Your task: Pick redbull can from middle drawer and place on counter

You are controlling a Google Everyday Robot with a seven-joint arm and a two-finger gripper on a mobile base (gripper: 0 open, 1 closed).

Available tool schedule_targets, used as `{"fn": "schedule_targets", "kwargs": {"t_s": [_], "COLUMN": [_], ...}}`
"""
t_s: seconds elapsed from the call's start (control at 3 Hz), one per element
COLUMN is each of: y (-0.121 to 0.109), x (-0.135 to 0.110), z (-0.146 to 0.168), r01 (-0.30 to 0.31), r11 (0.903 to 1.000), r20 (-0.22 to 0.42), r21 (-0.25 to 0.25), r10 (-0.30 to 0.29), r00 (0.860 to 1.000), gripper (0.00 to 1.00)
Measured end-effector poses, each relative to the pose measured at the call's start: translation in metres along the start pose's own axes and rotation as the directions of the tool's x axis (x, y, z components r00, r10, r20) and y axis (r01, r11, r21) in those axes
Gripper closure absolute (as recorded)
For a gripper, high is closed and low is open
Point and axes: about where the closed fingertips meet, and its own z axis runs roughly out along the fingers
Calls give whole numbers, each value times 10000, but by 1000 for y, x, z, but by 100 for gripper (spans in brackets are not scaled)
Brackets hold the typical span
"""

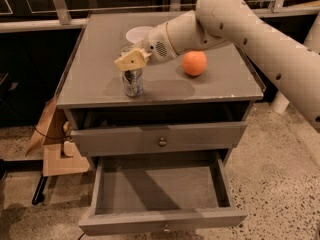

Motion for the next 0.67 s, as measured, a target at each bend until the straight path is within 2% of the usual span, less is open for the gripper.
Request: {"fn": "schedule_targets", "kwargs": {"t_s": [0.67], "y": [0], "x": [0], "z": [0], "r01": [0], "r11": [10000], "r20": [0], "r21": [-1], "r10": [0], "r00": [10000], "gripper": [35]}}
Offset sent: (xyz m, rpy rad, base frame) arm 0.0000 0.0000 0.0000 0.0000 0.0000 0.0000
